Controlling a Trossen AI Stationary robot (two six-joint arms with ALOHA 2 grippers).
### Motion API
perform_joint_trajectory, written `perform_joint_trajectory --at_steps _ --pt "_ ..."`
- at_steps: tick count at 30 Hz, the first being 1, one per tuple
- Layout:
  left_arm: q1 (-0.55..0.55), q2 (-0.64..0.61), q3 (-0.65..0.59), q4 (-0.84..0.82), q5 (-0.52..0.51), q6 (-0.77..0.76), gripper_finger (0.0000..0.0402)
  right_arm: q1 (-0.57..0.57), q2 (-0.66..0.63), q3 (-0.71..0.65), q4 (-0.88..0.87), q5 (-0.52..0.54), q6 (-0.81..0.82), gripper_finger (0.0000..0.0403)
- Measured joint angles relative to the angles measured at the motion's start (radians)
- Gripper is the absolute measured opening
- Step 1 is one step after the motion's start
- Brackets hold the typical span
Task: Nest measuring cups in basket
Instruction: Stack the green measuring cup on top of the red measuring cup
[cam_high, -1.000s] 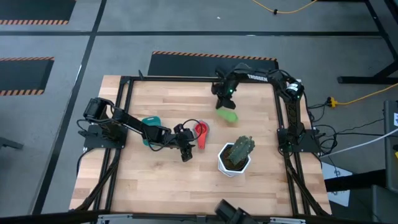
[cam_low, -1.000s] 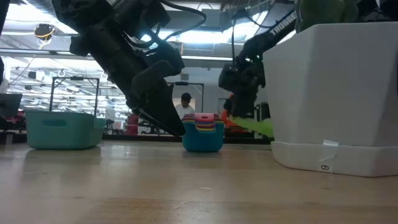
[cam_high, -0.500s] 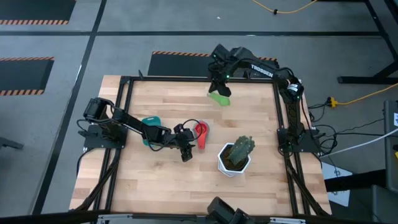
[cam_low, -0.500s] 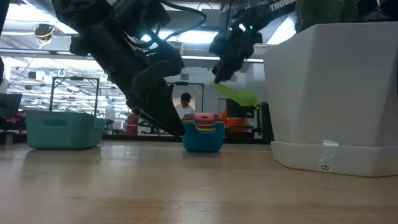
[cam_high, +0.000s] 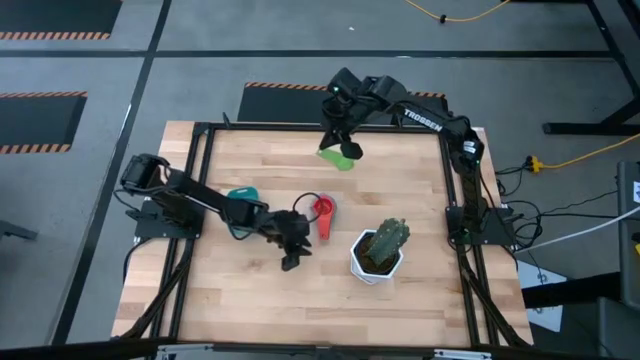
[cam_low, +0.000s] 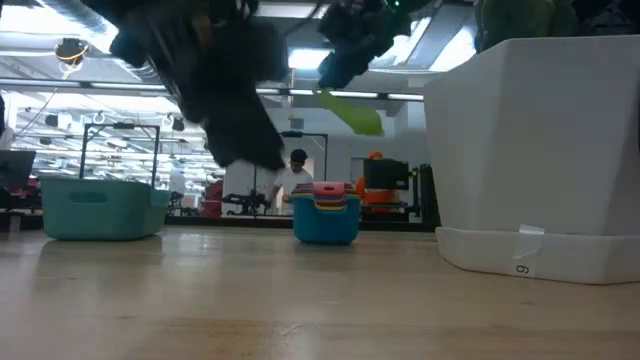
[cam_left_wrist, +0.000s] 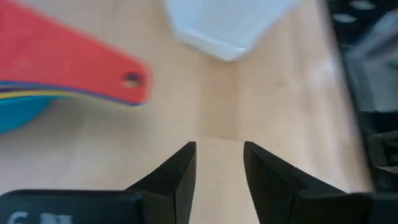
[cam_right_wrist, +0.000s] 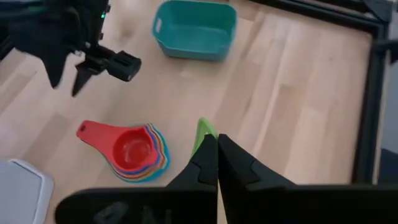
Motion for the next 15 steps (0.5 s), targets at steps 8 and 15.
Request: perform_joint_trajectory --at_steps 8,15 --pt "-0.006 -0.153 0.000 0.011 0.057 0.026 0.0128 0.085 0.000 0.001 0.032 0.001 -0.001 0.0000" --pt "-0.006 -0.220 0.000 0.169 0.014 0.126 0.0128 0.150 0.000 0.001 0.080 0.004 -0.003 0.0000"
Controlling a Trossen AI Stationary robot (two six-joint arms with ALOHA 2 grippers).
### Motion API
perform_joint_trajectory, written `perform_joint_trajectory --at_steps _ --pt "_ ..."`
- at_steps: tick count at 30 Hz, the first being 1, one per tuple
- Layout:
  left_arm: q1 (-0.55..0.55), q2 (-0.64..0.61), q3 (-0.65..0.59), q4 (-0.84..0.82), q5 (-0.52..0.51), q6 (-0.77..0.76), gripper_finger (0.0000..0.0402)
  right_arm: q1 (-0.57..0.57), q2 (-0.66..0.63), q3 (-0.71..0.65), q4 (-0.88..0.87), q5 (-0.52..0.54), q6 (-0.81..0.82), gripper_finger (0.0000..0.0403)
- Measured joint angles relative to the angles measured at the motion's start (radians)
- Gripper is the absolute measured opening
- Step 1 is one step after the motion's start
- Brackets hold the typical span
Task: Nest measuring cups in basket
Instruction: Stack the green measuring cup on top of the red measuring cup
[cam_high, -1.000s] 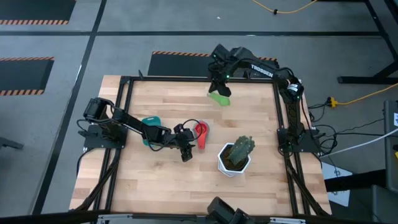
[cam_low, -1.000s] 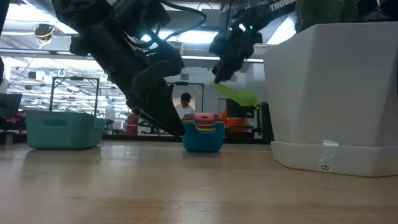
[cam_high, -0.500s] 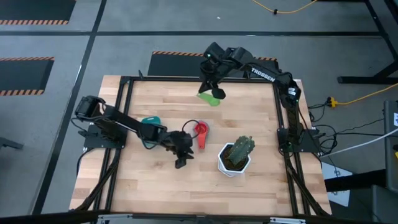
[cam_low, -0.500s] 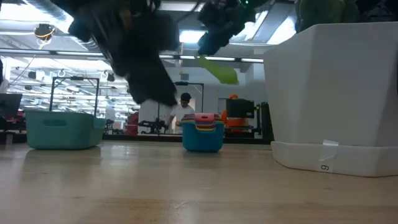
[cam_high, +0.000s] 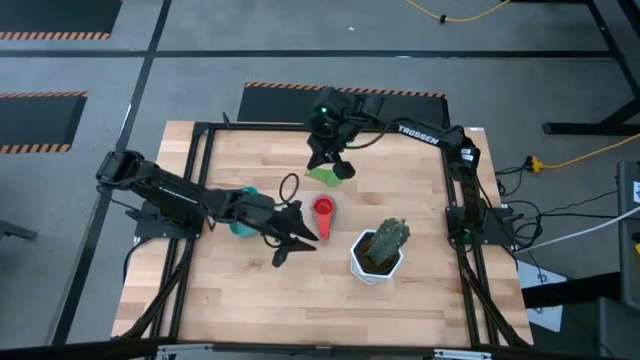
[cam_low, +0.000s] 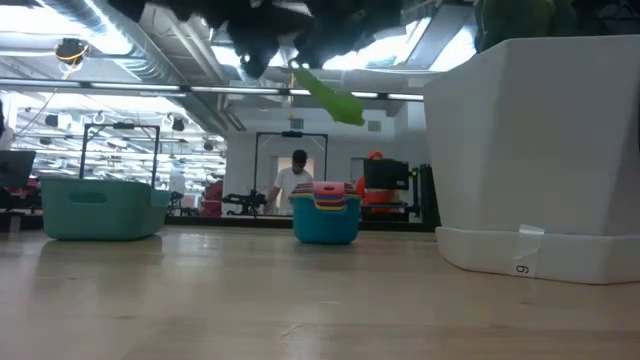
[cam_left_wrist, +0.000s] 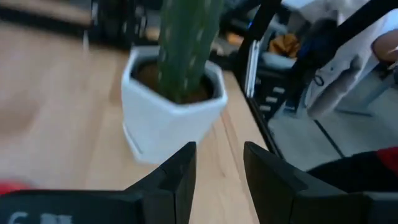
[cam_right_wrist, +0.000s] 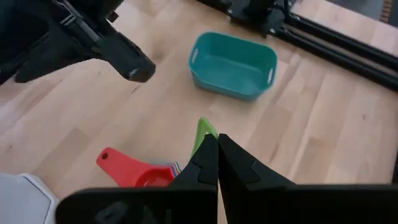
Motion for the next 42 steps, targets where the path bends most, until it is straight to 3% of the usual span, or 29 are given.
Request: perform_joint_trajectory --at_steps 6,14,21,25,32,36,42 --pt "0.002 -0.005 0.000 0.128 -0.081 0.174 0.0128 0.043 0.000 0.000 0.009 0.108 -0.001 0.0000" --pt "-0.026 -0.005 0.000 0.116 -0.434 0.393 0.0128 0.075 0.000 0.000 0.009 0.164 -0.001 0.0000" --pt "-0.087 -0.005 0.000 -0.018 -0.640 0.417 0.0128 0.075 0.000 0.000 0.009 0.196 -0.001 0.0000" --pt "-0.126 -0.004 0.000 -0.102 -0.846 0.376 0.0128 0.075 0.000 0.000 0.009 0.215 -0.001 0.0000" --pt "-0.156 -0.004 0.000 -0.111 -1.211 0.422 0.0128 0.076 0.000 0.000 0.009 0.215 -0.001 0.0000" --pt "-0.135 -0.004 0.000 -0.108 -1.265 0.418 0.0128 0.077 0.000 0.000 0.009 0.215 -0.001 0.0000" --pt "-0.085 -0.004 0.000 -0.107 -1.214 0.360 0.0128 0.086 0.000 0.000 0.029 0.215 -0.001 0.0000"
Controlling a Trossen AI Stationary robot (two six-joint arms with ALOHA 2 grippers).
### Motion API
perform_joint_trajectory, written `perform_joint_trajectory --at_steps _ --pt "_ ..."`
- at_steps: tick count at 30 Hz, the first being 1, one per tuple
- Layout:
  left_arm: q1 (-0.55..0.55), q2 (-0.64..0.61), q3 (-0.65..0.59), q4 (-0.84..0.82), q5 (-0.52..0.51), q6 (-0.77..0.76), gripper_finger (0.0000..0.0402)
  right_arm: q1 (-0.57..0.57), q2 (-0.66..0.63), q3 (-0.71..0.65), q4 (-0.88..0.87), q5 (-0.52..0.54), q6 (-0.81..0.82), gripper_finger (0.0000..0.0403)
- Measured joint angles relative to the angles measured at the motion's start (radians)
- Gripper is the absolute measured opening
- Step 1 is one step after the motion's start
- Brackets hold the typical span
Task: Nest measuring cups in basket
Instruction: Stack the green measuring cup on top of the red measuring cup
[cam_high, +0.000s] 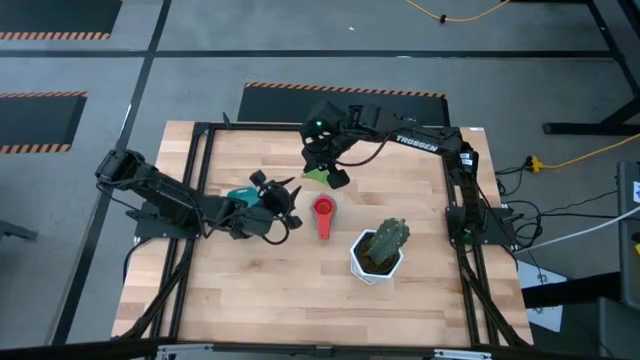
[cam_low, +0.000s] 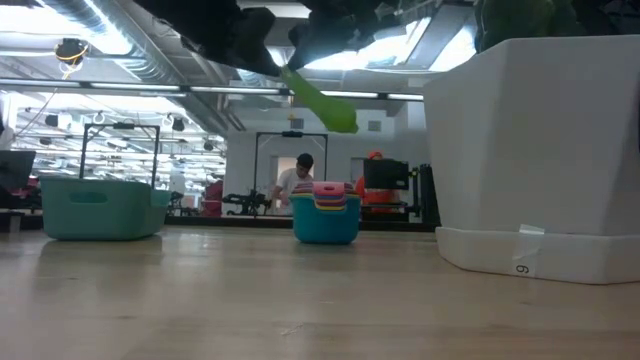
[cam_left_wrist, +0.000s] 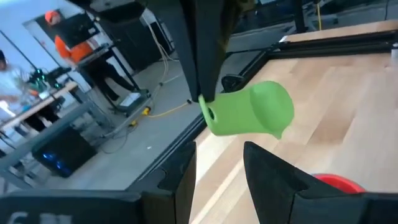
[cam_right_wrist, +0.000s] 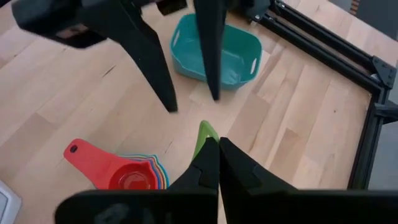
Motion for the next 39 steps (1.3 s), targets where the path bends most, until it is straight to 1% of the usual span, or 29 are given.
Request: perform_joint_trajectory --at_steps 9,14,19,24,30,37,39 --pt "0.051 0.000 0.000 0.001 0.091 -0.073 0.0128 0.016 0.000 0.000 0.040 -0.003 -0.001 0.0000" --pt "0.067 0.000 0.000 0.003 0.094 -0.074 0.0128 0.016 0.000 0.000 0.040 -0.002 -0.001 0.0000" --pt "0.077 0.000 0.000 0.047 0.094 -0.061 0.0128 0.016 0.000 0.000 0.040 -0.002 -0.001 0.0000" --pt "0.081 0.000 0.000 0.062 0.094 -0.048 0.0119 0.016 0.000 0.000 0.040 -0.002 -0.001 0.0000" --pt "0.081 0.000 0.000 0.062 0.094 -0.048 0.0087 0.016 0.000 0.000 0.040 0.000 -0.001 0.0000" --pt "0.081 0.000 0.000 0.060 0.112 -0.049 0.0020 0.016 0.000 0.000 0.030 -0.002 -0.004 0.0002" --pt "0.082 0.000 0.000 0.058 0.128 -0.049 0.0008 0.016 0.000 0.000 0.023 -0.002 -0.005 0.0008"
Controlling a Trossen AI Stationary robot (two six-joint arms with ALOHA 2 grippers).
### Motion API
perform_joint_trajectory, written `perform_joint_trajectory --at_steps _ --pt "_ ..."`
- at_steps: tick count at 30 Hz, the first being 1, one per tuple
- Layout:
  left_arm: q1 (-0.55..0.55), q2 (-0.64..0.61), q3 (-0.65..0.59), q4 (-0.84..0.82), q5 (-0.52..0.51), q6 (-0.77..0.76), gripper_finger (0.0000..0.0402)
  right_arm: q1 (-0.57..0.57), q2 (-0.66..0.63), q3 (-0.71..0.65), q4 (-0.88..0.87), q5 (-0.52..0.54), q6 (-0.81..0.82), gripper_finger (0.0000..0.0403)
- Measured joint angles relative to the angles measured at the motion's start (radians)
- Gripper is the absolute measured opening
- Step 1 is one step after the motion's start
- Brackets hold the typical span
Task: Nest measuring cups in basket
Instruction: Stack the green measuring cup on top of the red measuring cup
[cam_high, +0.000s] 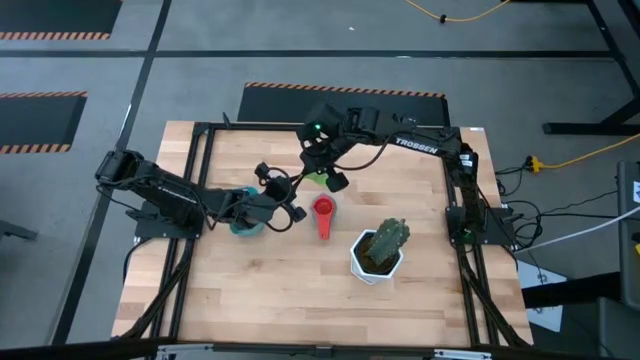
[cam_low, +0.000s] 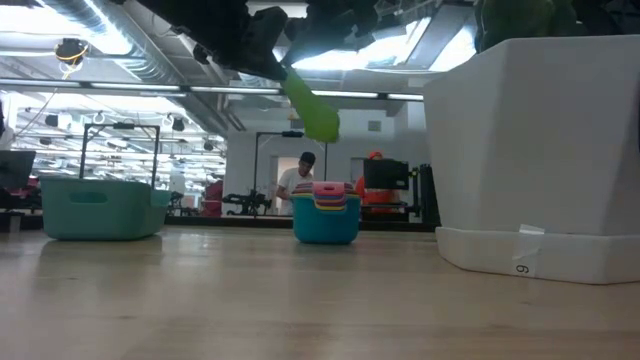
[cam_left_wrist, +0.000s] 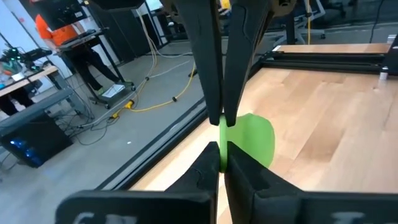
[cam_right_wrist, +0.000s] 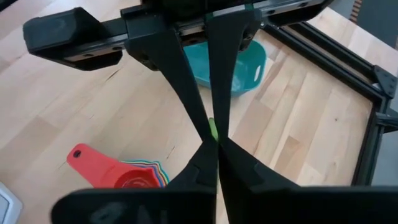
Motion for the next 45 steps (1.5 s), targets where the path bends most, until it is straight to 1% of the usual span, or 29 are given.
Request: perform_joint_trajectory --at_steps 5,9,14,16,18,20,22,24,27,30,33,36,39,43,45 --pt "0.000 0.000 0.000 0.000 0.003 0.000 0.0011 0.000 0.000 0.000 0.005 -0.001 0.003 0.0032" --pt "0.000 0.000 0.000 0.001 0.011 0.001 0.0005 0.001 0.000 0.000 0.012 -0.001 0.010 0.0051" --pt "0.000 0.000 0.000 0.002 0.020 0.001 0.0006 0.002 0.000 0.000 0.014 -0.001 0.011 0.0083" --pt "0.000 0.000 0.000 0.001 0.030 0.001 0.0005 0.006 0.000 0.002 0.007 0.015 0.012 0.0091" --pt "0.000 0.000 0.000 0.003 0.062 0.001 0.0004 0.013 0.000 0.031 -0.056 0.040 0.016 0.0093" --pt "-0.002 0.001 0.000 0.001 0.108 0.002 0.0003 0.017 0.000 0.085 -0.150 0.034 0.020 0.0094" --pt "-0.004 0.001 0.000 0.000 0.159 0.002 0.0003 0.016 0.000 0.160 -0.274 -0.001 0.021 0.0094" --pt "-0.010 0.001 0.000 0.001 0.193 0.012 0.0003 0.016 -0.005 0.218 -0.354 -0.050 0.021 0.0094" --pt "-0.046 0.001 0.000 0.011 0.190 0.055 0.0003 0.015 -0.086 0.163 -0.384 -0.109 0.030 0.0094" --pt "-0.092 0.001 0.000 0.029 0.132 0.095 0.0003 0.013 -0.165 0.120 -0.422 -0.114 0.052 0.0094" --pt "-0.136 0.001 0.027 0.025 0.070 0.139 0.0003 0.009 -0.233 0.073 -0.438 -0.115 0.065 0.0094" --pt "-0.173 0.015 0.090 0.013 0.064 0.192 0.0003 0.009 -0.311 -0.004 -0.435 -0.121 0.070 0.0094" --pt "-0.207 0.053 0.173 -0.039 0.023 0.266 0.0002 0.009 -0.394 -0.129 -0.394 -0.131 0.106 0.0094" --pt "-0.241 0.123 0.296 -0.128 -0.060 0.347 0.0002 0.009 -0.523 -0.352 -0.263 -0.140 0.121 0.0094" --pt "-0.250 0.163 0.345 -0.162 -0.078 0.372 0.0003 0.008 -0.584 -0.455 -0.189 -0.140 0.143 0.0094"
